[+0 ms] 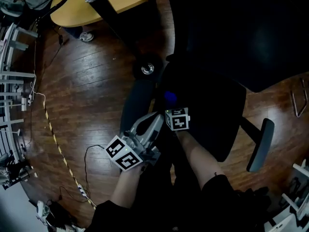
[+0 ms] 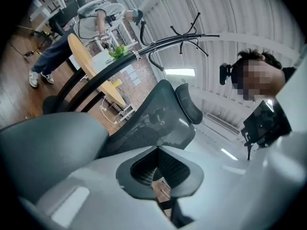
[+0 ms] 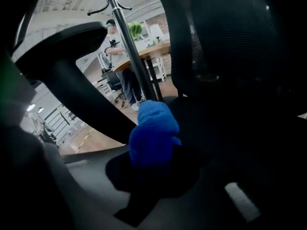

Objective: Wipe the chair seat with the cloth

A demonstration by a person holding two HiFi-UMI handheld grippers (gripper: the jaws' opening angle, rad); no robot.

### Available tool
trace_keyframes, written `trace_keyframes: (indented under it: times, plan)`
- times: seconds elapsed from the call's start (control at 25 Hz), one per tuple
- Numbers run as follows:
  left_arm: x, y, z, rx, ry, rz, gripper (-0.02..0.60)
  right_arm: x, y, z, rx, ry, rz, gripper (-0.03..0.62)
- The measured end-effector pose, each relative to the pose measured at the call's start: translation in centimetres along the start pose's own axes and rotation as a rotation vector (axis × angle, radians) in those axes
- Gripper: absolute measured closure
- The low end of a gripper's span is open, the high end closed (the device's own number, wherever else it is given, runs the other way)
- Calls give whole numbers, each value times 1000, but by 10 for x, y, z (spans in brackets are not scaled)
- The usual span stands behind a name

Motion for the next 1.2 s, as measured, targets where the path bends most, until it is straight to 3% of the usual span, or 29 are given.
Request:
trace_keyframes:
  times: [0.2, 0.32, 0.64, 0.84, 1.04, 1.2]
  plan:
    - [-3, 2, 0, 3, -7, 13, 589, 6, 6, -12, 11, 76, -23, 557]
    - [1, -1, -3, 4, -8, 26, 589, 13, 31, -44, 75, 36, -40, 557]
    - [31, -39, -24, 113, 22, 136, 589, 44, 159, -188, 425, -44, -40, 557]
    - [52, -59, -45, 154, 59, 191, 590, 51, 232, -249, 585, -101, -41, 557]
    - [78, -72, -69, 194, 56, 234, 590, 53, 254, -259, 570, -143, -70, 557]
    - [76, -67, -79, 189, 55, 211, 589, 50, 263, -264, 603, -101, -67, 557]
Point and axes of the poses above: the fingertips, and each gripper's own axes: y backward along the fingers, z to its left, x out of its underside, the point moved 3 cm from there along y, backward along the fingers, and after that the axes turned 12 degrees about -z, right-handed, at the moved point
